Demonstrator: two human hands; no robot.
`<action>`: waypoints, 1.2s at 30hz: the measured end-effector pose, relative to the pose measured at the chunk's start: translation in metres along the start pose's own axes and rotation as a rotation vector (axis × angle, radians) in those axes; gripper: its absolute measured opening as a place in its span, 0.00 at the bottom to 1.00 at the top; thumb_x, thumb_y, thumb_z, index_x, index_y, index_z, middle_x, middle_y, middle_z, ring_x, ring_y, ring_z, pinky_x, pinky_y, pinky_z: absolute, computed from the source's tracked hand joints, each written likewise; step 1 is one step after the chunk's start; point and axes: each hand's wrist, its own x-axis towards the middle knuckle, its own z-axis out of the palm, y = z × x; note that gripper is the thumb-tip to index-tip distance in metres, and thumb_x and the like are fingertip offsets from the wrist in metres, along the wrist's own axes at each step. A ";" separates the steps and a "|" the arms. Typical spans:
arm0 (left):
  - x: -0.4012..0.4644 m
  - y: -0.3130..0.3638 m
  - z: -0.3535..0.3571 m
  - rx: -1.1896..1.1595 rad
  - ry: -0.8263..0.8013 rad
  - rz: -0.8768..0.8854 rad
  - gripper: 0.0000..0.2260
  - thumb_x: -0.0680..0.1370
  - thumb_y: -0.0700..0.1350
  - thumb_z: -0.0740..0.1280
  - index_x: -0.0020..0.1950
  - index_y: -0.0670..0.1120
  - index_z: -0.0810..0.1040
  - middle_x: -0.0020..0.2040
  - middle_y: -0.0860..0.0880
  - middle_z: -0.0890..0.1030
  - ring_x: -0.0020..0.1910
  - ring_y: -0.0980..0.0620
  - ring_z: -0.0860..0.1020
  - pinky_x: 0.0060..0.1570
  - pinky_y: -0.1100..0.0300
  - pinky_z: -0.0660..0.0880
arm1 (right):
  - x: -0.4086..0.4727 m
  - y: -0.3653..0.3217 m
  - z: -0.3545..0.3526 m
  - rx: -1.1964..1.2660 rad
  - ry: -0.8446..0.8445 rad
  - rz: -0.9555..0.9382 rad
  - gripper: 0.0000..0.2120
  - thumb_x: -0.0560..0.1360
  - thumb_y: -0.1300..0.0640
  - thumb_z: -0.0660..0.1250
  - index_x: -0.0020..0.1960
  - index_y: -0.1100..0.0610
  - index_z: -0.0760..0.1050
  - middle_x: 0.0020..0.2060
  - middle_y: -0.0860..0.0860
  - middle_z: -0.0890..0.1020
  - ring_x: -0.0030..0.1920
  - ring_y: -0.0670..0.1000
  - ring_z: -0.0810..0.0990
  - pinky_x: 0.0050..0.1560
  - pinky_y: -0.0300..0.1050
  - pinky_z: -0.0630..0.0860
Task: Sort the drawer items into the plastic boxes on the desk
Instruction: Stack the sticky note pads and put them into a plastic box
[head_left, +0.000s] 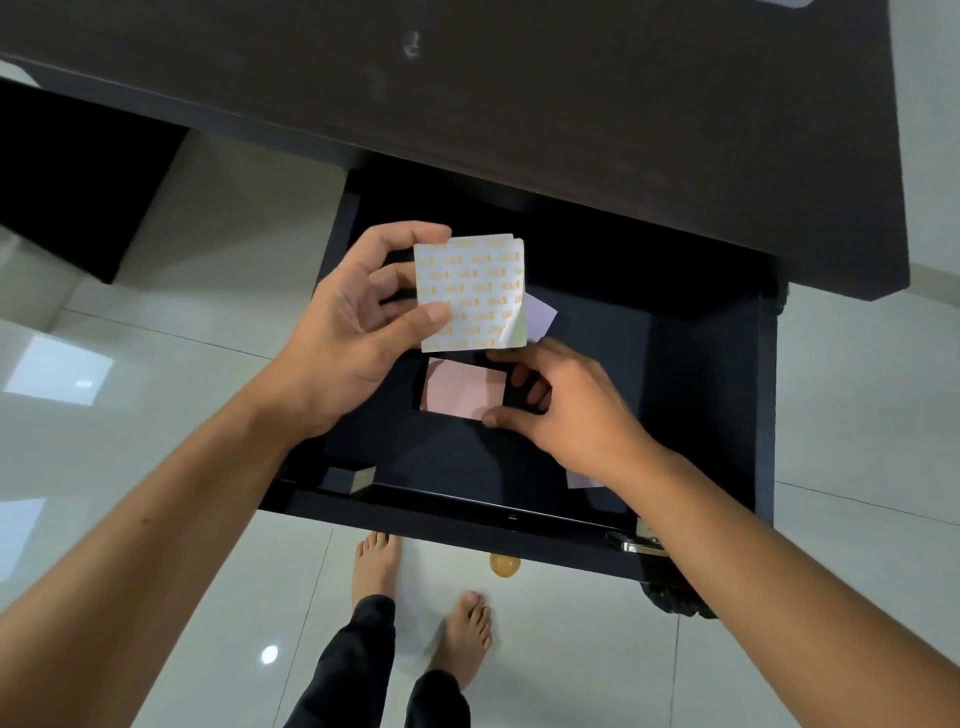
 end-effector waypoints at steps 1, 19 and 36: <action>0.001 -0.001 0.000 0.016 -0.005 0.000 0.23 0.80 0.37 0.69 0.74 0.48 0.70 0.64 0.38 0.81 0.63 0.41 0.82 0.61 0.51 0.80 | 0.002 0.000 0.001 -0.024 0.005 -0.005 0.30 0.71 0.47 0.82 0.70 0.47 0.79 0.49 0.42 0.76 0.43 0.42 0.76 0.46 0.39 0.74; 0.009 -0.008 0.003 0.155 -0.007 -0.029 0.22 0.83 0.34 0.67 0.73 0.52 0.71 0.63 0.46 0.82 0.63 0.47 0.82 0.63 0.52 0.81 | -0.039 0.011 -0.056 0.522 -0.117 0.133 0.11 0.77 0.64 0.75 0.56 0.53 0.81 0.48 0.54 0.85 0.46 0.58 0.87 0.50 0.54 0.87; 0.002 -0.001 0.003 -0.037 -0.181 -0.067 0.33 0.77 0.36 0.72 0.79 0.53 0.67 0.64 0.39 0.81 0.62 0.38 0.83 0.59 0.52 0.81 | -0.009 -0.027 -0.062 0.689 0.263 0.020 0.12 0.80 0.62 0.73 0.63 0.55 0.83 0.45 0.56 0.86 0.40 0.51 0.86 0.46 0.43 0.83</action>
